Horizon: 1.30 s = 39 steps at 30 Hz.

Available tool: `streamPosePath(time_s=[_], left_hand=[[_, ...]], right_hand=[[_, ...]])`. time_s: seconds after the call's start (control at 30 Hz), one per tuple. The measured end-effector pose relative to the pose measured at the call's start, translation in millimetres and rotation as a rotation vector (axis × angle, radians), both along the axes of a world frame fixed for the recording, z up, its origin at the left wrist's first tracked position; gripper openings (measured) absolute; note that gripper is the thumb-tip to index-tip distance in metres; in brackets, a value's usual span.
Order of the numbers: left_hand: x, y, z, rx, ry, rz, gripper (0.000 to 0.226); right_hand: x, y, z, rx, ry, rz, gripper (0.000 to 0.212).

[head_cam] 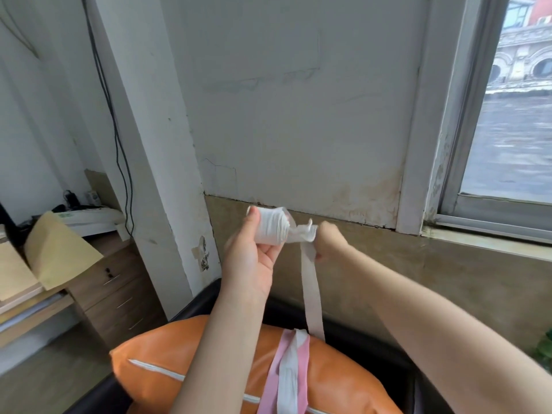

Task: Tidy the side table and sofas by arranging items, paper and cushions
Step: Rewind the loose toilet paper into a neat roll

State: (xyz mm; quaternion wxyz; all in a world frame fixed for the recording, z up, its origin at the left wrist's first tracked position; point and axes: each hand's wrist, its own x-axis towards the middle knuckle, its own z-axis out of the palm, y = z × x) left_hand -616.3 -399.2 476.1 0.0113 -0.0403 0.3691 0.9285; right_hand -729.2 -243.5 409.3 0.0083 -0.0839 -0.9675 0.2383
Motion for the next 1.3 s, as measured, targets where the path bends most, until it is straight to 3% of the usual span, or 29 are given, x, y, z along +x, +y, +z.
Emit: streamPosePath(time_s=[0.03,0.1,0.17,0.2,0.27,0.33,0.4,0.5,0.57,0.67,0.8,1.07,1.2,1.3], left_hand=[[-2.3,-1.8,-5.5,-0.016,-0.016,0.031,0.013],[-5.6,-3.7,-18.3,-0.050,-0.053,0.071,0.011],[-6.9,-1.2,-30.3,-0.092,-0.087,0.074,0.011],[-7.1,0.9,-36.2,-0.105,-0.103,0.072,0.011],[-8.5,4.8,-48.1,-0.112,-0.137,0.065,0.013],[-10.3,8.4,-58.1,-0.087,-0.170,0.032,0.019],[-11.1,11.5,-65.0,-0.024,-0.225,-0.015,0.025],[-9.1,17.6,-70.7,0.073,-0.331,-0.056,0.021],[-7.7,21.4,-72.8,0.132,-0.365,-0.066,0.021],[-6.2,26.5,-73.9,0.188,-0.322,-0.108,0.025],[-2.3,32.3,-73.3,0.167,-0.309,-0.149,0.022],[-9.4,21.1,-82.3,0.114,-0.278,-0.291,0.033],[-10.7,23.7,-85.5,0.116,-0.269,-0.320,0.037],[-16.1,24.8,-91.6,0.096,-0.253,-0.301,0.042]], right_hand=[[-7.1,0.6,18.5,-0.016,0.103,-0.034,0.006],[-17.6,-2.7,59.3,-0.281,0.403,-0.131,0.029],[-21.8,-4.4,91.6,-0.503,0.747,-0.185,0.027],[-23.2,-4.4,100.3,-0.528,0.799,-0.157,0.023],[-26.9,-1.9,94.9,-0.356,0.674,-0.034,0.020],[-26.1,3.7,66.6,-0.082,0.361,0.087,0.043],[-12.4,3.9,36.5,0.023,0.237,0.174,0.056],[35.8,-8.9,16.1,-0.243,0.397,0.310,0.062],[70.2,-13.8,9.2,-0.401,0.407,0.420,0.056],[98.8,-16.9,-14.0,-0.266,0.455,0.580,0.047],[104.0,-15.6,-40.3,-0.203,0.716,0.420,0.041],[116.4,-10.4,-40.1,-0.205,0.639,0.496,0.037],[121.8,-15.0,-46.9,-0.241,0.693,0.510,0.045],[126.3,-15.9,-46.7,-0.249,0.741,0.491,0.039]])
